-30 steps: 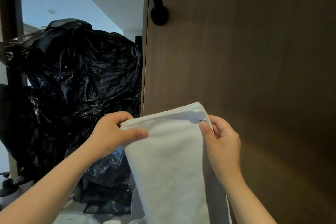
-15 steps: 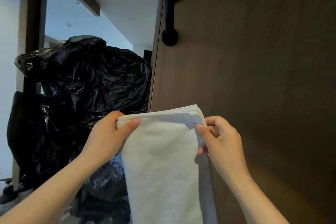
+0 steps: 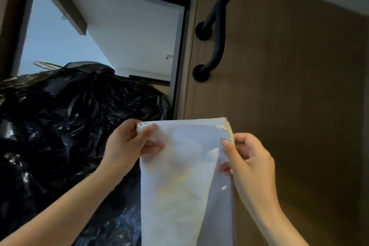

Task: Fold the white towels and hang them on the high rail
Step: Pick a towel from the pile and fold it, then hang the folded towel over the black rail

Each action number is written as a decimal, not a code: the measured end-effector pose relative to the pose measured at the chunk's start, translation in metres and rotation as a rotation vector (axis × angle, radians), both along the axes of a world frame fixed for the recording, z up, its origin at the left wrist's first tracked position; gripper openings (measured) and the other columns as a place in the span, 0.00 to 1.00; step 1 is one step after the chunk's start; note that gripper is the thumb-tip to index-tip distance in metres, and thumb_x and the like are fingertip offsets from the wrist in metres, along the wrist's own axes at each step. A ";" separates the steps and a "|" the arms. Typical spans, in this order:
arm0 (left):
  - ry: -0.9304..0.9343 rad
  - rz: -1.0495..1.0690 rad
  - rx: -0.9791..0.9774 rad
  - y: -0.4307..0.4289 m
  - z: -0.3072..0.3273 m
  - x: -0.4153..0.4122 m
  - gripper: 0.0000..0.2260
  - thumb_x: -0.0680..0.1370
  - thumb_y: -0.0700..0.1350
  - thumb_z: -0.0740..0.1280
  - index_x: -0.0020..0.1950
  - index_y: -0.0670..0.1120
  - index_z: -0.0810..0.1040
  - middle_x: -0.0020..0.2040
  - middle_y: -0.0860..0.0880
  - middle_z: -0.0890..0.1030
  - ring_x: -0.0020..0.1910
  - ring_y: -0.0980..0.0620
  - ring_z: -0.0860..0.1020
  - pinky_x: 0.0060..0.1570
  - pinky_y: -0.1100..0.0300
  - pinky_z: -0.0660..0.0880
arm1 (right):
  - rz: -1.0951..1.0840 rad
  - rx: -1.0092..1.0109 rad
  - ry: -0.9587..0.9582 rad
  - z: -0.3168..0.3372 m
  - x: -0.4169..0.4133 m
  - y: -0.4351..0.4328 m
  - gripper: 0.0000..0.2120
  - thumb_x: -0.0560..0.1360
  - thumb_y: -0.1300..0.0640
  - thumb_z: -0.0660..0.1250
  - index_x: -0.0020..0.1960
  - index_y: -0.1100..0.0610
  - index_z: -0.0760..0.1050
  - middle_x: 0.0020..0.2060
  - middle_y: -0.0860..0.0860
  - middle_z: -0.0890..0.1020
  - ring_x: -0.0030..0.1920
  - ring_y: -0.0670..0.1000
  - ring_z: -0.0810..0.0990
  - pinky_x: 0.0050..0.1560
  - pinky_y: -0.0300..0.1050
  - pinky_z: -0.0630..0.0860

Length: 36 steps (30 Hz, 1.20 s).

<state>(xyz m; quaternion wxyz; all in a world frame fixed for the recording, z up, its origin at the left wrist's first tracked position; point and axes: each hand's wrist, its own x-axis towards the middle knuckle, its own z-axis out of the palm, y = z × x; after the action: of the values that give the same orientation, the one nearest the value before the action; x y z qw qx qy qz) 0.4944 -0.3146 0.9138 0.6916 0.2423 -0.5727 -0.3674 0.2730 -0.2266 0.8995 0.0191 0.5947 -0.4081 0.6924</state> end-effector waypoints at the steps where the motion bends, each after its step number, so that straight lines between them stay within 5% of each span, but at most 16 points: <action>1: -0.005 -0.024 -0.010 -0.007 0.004 0.007 0.08 0.77 0.43 0.69 0.49 0.39 0.76 0.39 0.39 0.84 0.37 0.42 0.85 0.34 0.59 0.82 | -0.027 -0.011 0.000 0.003 0.011 0.001 0.05 0.75 0.46 0.68 0.47 0.46 0.77 0.40 0.41 0.84 0.32 0.49 0.84 0.30 0.37 0.78; 13: 0.010 -0.163 -0.148 -0.067 0.055 0.038 0.06 0.77 0.46 0.70 0.48 0.44 0.78 0.42 0.44 0.84 0.37 0.52 0.85 0.37 0.59 0.82 | -0.468 -0.076 0.152 0.064 0.102 0.009 0.10 0.73 0.39 0.63 0.50 0.42 0.70 0.38 0.35 0.82 0.32 0.42 0.83 0.31 0.33 0.78; 16: 0.035 -0.136 -0.244 -0.068 0.082 0.027 0.04 0.77 0.45 0.70 0.46 0.47 0.77 0.41 0.50 0.82 0.35 0.64 0.82 0.30 0.73 0.75 | -0.526 -0.168 0.187 0.088 0.109 0.011 0.11 0.77 0.46 0.65 0.56 0.42 0.64 0.38 0.38 0.83 0.34 0.42 0.83 0.34 0.35 0.80; 21: 0.068 -0.104 -0.397 -0.070 0.123 0.020 0.06 0.76 0.49 0.71 0.45 0.51 0.75 0.36 0.59 0.82 0.35 0.68 0.80 0.29 0.75 0.71 | -0.587 -0.189 0.426 0.120 0.118 0.019 0.11 0.79 0.56 0.66 0.46 0.42 0.67 0.39 0.42 0.79 0.42 0.41 0.83 0.39 0.32 0.77; 24: 0.006 -0.129 -0.476 -0.076 0.144 0.019 0.08 0.74 0.50 0.73 0.49 0.53 0.75 0.41 0.61 0.81 0.39 0.65 0.80 0.34 0.70 0.72 | -0.566 -0.115 0.524 0.133 0.120 0.023 0.09 0.78 0.58 0.68 0.53 0.45 0.75 0.54 0.42 0.79 0.53 0.40 0.80 0.52 0.31 0.77; 28: -0.039 -0.140 -0.622 -0.088 0.170 0.017 0.12 0.77 0.49 0.69 0.58 0.54 0.72 0.45 0.59 0.81 0.43 0.71 0.78 0.37 0.72 0.71 | -0.675 0.031 0.627 0.155 0.111 0.018 0.25 0.79 0.52 0.66 0.74 0.45 0.66 0.73 0.40 0.62 0.69 0.39 0.68 0.64 0.35 0.70; 31: -0.093 -0.134 -0.757 -0.097 0.193 0.009 0.18 0.79 0.44 0.66 0.68 0.50 0.66 0.57 0.55 0.78 0.50 0.74 0.76 0.41 0.80 0.69 | -0.803 0.025 0.716 0.185 0.104 0.008 0.29 0.78 0.49 0.67 0.77 0.48 0.62 0.73 0.41 0.60 0.71 0.45 0.66 0.62 0.33 0.66; 36: -0.205 -0.109 -0.920 -0.105 0.238 -0.010 0.24 0.80 0.42 0.62 0.75 0.47 0.58 0.68 0.50 0.67 0.63 0.59 0.72 0.49 0.82 0.67 | -1.038 -0.021 0.889 0.235 0.093 -0.003 0.35 0.73 0.44 0.71 0.74 0.50 0.59 0.73 0.44 0.53 0.63 0.52 0.74 0.52 0.35 0.66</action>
<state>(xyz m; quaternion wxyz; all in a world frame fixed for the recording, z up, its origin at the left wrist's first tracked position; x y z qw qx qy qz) 0.4843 -0.4193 1.1515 0.6468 -0.0846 -0.7531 -0.0853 0.3662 -0.2300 1.1345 0.5201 0.5498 -0.5871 0.2874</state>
